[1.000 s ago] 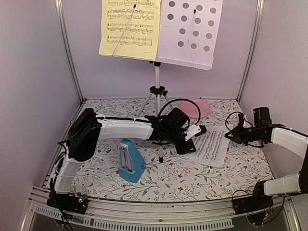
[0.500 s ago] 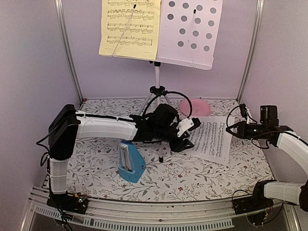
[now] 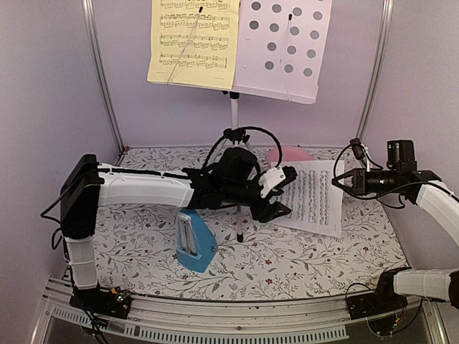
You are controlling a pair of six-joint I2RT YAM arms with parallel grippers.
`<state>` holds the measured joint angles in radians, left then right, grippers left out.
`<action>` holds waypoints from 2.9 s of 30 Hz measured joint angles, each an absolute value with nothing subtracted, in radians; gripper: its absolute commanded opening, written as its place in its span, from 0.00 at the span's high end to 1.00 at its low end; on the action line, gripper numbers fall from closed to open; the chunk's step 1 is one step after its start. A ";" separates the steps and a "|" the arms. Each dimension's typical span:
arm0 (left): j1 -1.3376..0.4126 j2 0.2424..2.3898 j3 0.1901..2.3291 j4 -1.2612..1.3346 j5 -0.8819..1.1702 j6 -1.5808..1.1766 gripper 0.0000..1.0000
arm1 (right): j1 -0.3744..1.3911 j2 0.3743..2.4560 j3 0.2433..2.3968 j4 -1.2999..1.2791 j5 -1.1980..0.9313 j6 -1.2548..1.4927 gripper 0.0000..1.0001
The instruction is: Set up the instrument practice props
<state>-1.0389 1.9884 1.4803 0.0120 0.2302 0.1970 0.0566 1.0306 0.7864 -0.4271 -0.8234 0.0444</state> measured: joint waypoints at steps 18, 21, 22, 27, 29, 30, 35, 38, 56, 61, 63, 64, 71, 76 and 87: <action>-1.037 1.844 1.480 -0.133 0.299 0.348 0.23 | 0.264 1.095 1.192 -0.948 -0.636 -0.025 1.00; -1.034 1.844 1.489 -0.166 0.288 0.392 0.23 | 0.321 1.103 1.237 -0.993 -0.624 -0.025 1.00; -1.032 1.845 1.497 -0.179 0.288 0.402 0.22 | 0.345 1.108 1.251 -1.009 -0.621 -0.024 1.00; -0.998 1.853 1.581 -0.232 0.331 0.443 0.15 | 0.454 1.135 1.303 -1.071 -0.616 -0.025 1.00; -0.984 1.853 1.598 -0.234 0.352 0.457 0.15 | 0.490 1.139 1.311 -1.083 -0.614 -0.025 1.00; -0.979 1.853 1.601 -0.239 0.364 0.463 0.15 | 0.505 1.139 1.316 -1.091 -0.614 -0.025 1.00; -0.971 1.853 1.585 -0.264 0.416 0.476 0.23 | 0.557 1.146 1.345 -1.111 -0.609 -0.028 1.00; -0.971 1.853 1.570 -0.276 0.450 0.480 0.42 | 0.577 1.159 1.386 -1.124 -0.605 -0.038 1.00; -0.973 1.853 1.538 -0.283 0.485 0.471 0.67 | 0.638 1.217 1.533 -1.188 -0.572 -0.101 1.00; -0.981 1.849 1.538 -0.299 0.478 0.472 0.73 | 0.675 1.244 1.552 -1.198 -0.550 -0.112 1.00; -0.987 1.845 1.538 -0.305 0.474 0.474 0.82 | 0.688 1.256 1.552 -1.205 -0.541 -0.114 1.00; -0.989 1.842 1.538 -0.307 0.472 0.472 0.88 | 0.693 1.261 1.552 -1.207 -0.535 -0.115 1.00; -0.996 1.804 1.538 -0.321 0.458 0.467 1.00 | 0.702 1.282 1.589 -1.225 -0.503 -0.135 0.71; -0.996 1.728 1.522 -0.318 0.452 0.438 1.00 | 0.702 1.282 1.653 -1.219 -0.440 -0.130 0.30; -0.994 1.451 1.499 -0.283 0.374 0.266 1.00 | 0.702 1.191 1.773 -0.824 -0.276 0.023 0.26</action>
